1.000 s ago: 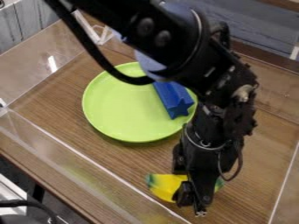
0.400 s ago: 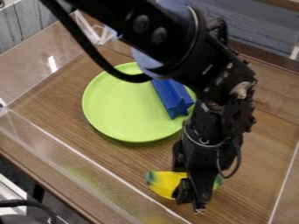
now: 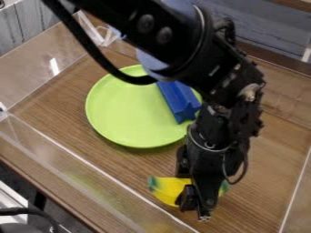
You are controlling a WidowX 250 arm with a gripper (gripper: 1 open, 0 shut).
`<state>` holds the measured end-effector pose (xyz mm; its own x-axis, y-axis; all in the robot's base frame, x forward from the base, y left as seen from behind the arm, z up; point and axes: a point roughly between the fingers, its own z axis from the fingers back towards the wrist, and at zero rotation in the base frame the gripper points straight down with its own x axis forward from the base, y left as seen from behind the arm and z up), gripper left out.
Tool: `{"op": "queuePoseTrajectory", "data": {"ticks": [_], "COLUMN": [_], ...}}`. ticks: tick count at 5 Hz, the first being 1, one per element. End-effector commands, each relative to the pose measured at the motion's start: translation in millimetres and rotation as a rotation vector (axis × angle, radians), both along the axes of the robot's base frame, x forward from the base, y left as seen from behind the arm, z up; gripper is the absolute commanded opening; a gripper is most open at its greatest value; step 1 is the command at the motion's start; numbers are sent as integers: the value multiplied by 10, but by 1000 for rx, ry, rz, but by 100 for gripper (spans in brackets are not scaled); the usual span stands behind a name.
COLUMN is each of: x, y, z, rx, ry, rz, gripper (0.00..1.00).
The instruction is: Put the banana in the green plate
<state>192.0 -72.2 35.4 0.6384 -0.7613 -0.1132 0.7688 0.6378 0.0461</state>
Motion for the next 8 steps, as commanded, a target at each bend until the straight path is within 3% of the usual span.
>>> {"op": "queuePoseTrajectory", "data": {"ticks": [1, 8], "x": [115, 149], "y": [-5, 86], "z": [162, 179], "rx": [-22, 1], "ry": [-68, -67], "rz": [6, 6], "gripper": [0, 0]}}
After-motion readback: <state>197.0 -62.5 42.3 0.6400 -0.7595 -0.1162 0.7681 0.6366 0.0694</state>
